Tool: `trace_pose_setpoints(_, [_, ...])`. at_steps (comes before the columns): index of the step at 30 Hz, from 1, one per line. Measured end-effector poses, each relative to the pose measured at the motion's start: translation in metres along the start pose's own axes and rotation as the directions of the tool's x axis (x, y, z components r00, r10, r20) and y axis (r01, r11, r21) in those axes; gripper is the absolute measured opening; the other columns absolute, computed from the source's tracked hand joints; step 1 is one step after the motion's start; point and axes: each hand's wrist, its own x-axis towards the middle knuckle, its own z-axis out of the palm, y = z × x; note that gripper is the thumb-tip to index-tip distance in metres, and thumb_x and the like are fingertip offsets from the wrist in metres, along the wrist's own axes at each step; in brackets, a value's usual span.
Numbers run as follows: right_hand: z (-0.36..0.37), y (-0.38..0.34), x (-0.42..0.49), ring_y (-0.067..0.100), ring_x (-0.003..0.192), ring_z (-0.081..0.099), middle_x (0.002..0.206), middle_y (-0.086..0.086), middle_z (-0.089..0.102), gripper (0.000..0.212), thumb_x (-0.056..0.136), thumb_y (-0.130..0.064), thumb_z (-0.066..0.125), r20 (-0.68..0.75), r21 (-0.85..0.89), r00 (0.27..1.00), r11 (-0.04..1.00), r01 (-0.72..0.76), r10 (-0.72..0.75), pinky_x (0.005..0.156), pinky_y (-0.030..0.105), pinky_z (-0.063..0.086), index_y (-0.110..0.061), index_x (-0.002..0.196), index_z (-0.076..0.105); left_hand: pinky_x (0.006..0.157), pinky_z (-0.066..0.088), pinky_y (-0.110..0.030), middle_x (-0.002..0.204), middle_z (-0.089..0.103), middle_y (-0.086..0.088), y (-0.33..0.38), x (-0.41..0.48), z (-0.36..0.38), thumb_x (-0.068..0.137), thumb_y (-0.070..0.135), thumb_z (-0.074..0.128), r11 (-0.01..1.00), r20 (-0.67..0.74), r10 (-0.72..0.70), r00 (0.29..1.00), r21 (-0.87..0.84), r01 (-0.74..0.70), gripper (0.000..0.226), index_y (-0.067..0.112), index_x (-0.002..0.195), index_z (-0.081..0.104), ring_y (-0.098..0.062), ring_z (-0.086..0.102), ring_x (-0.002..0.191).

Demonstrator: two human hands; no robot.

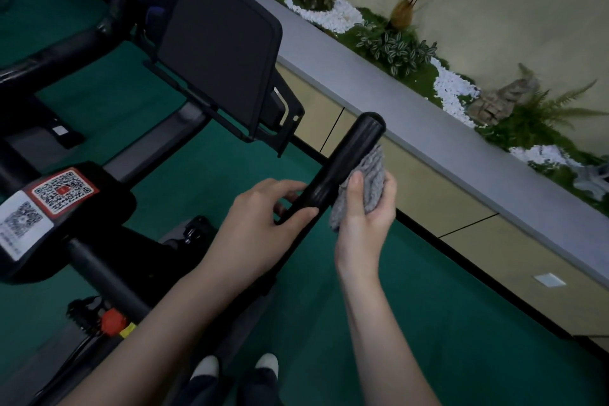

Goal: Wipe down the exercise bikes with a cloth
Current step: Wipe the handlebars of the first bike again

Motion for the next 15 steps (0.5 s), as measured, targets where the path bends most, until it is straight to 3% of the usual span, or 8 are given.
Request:
trace_pose_setpoints(5, [-0.023,0.004,-0.023,0.005,0.092,0.063,0.099,-0.004,0.065,0.016,0.093,-0.008,0.056,0.159,-0.15,0.987,0.989,-0.013,0.037,0.083,0.022,0.051,-0.009,0.109,0.056,0.075,0.043,-0.011,0.102,0.062,0.013,0.001,0.0,-0.001,0.083,0.039,0.066,1.0,0.011,0.018,1.0,0.019,-0.018,0.034,0.029,0.116,0.064,-0.002,0.057,0.089])
trace_pose_setpoints(8, [-0.041,-0.008,-0.017,0.002,0.091,0.065,0.099,-0.007,0.066,0.021,0.089,-0.004,0.06,0.14,-0.252,0.99,0.968,0.016,0.02,0.078,0.019,0.053,-0.017,0.106,0.058,0.076,0.045,-0.015,0.102,0.062,0.012,0.001,0.001,-0.002,0.084,0.038,0.065,1.0,0.03,0.02,0.999,0.021,-0.021,0.033,0.029,0.115,0.065,-0.003,0.057,0.089])
trace_pose_setpoints(10, [-0.048,-0.021,-0.006,0.006,0.09,0.063,0.097,-0.005,0.063,0.02,0.088,-0.005,0.064,0.083,-0.327,0.994,0.94,0.093,-0.069,0.076,0.023,0.054,-0.017,0.102,0.058,0.079,0.045,-0.018,0.102,0.062,0.012,0.001,0.001,-0.002,0.084,0.038,0.065,1.0,0.027,0.015,1.0,0.02,-0.015,0.033,0.03,0.116,0.065,-0.004,0.057,0.09])
trace_pose_setpoints(12, [-0.051,-0.036,0.01,0.014,0.094,0.055,0.101,0.006,0.057,0.018,0.085,-0.011,0.065,0.089,-0.452,0.977,0.866,0.214,-0.195,0.085,0.026,0.048,-0.011,0.102,0.06,0.08,0.045,-0.019,0.103,0.062,0.012,0.002,0.0,-0.003,0.084,0.039,0.065,1.0,0.024,0.011,1.0,0.019,-0.012,0.034,0.03,0.117,0.063,-0.004,0.057,0.09])
trace_pose_setpoints(15, [-0.041,-0.061,0.033,0.008,0.091,0.051,0.099,0.012,0.059,0.02,0.081,-0.007,0.067,0.184,-0.55,0.914,0.732,0.401,-0.363,0.082,0.012,0.041,-0.004,0.101,0.066,0.082,0.047,-0.022,0.103,0.062,0.011,0.002,0.0,-0.004,0.085,0.04,0.064,1.0,0.034,0.018,0.999,0.021,-0.019,0.035,0.029,0.118,0.063,-0.004,0.056,0.09])
